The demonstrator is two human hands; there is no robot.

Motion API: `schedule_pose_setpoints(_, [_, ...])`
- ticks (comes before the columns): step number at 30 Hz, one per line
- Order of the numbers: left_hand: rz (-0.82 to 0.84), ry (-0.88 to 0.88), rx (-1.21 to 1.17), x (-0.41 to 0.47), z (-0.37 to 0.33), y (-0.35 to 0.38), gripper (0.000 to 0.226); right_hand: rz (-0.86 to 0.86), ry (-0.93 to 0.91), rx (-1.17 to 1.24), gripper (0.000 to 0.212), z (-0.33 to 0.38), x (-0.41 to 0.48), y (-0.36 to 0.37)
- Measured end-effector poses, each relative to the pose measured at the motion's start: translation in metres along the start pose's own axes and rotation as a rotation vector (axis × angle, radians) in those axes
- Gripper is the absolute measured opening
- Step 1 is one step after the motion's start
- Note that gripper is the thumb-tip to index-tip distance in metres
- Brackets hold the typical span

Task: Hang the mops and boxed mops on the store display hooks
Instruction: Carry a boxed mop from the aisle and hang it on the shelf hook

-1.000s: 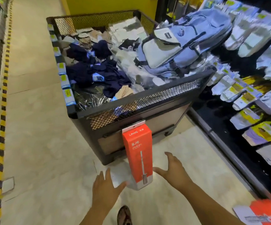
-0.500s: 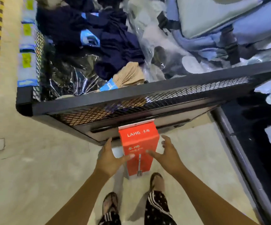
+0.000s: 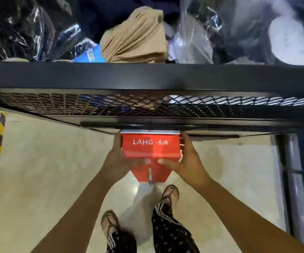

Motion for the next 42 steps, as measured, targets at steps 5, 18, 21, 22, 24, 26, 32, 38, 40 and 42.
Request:
schedule_pose_setpoints(5, [-0.095, -0.009, 0.173, -0.03, -0.007, 0.0, 0.096, 0.062, -0.011, 0.019, 0.104, -0.01, -0.013, 0.0])
schedule_pose_setpoints(18, [-0.405, 0.129, 0.168, -0.186, -0.001, -0.026, 0.09, 0.189, -0.176, -0.097, 0.118, 0.028, -0.12, 0.041])
schedule_pose_setpoints(21, [-0.456, 0.185, 0.119, -0.251, -0.01, -0.05, 0.092, 0.17, -0.278, -0.139, 0.122, 0.061, -0.174, 0.059])
schedule_pose_setpoints(22, [-0.476, 0.208, 0.113, -0.277, -0.013, -0.059, 0.092, 0.162, -0.318, -0.145, 0.122, 0.073, -0.194, 0.065])
schedule_pose_setpoints(24, [-0.53, 0.271, 0.127, -0.334, -0.021, -0.08, 0.091, 0.151, -0.435, -0.165, 0.118, 0.103, -0.241, 0.084])
schedule_pose_setpoints(26, [-0.594, 0.316, 0.139, -0.395, -0.029, -0.103, 0.094, 0.137, -0.57, -0.183, 0.116, 0.133, -0.289, 0.105])
schedule_pose_setpoints(32, [-0.765, 0.359, 0.1, -0.577, -0.034, -0.17, 0.095, 0.207, -0.758, -0.025, 0.111, 0.208, -0.429, 0.183])
schedule_pose_setpoints(38, [-0.91, 0.371, -0.013, -0.723, 0.0, -0.226, 0.096, 0.362, -0.813, 0.027, 0.112, 0.245, -0.536, 0.28])
schedule_pose_setpoints(40, [-0.925, 0.382, -0.086, -0.756, 0.012, -0.235, 0.097, 0.42, -0.821, 0.033, 0.116, 0.249, -0.562, 0.308])
schedule_pose_setpoints(42, [-0.958, 0.394, -0.156, -0.784, 0.023, -0.242, 0.092, 0.487, -0.799, 0.045, 0.116, 0.247, -0.583, 0.334])
Point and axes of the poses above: each hand's wrist, its own x-axis towards the middle knuckle, its own y-axis out of the palm, z = x × y, the point moved 8 cm from there along x, towards the middle knuckle, and after that the axes turned 1 degree about -z, right-handed, at the moved point
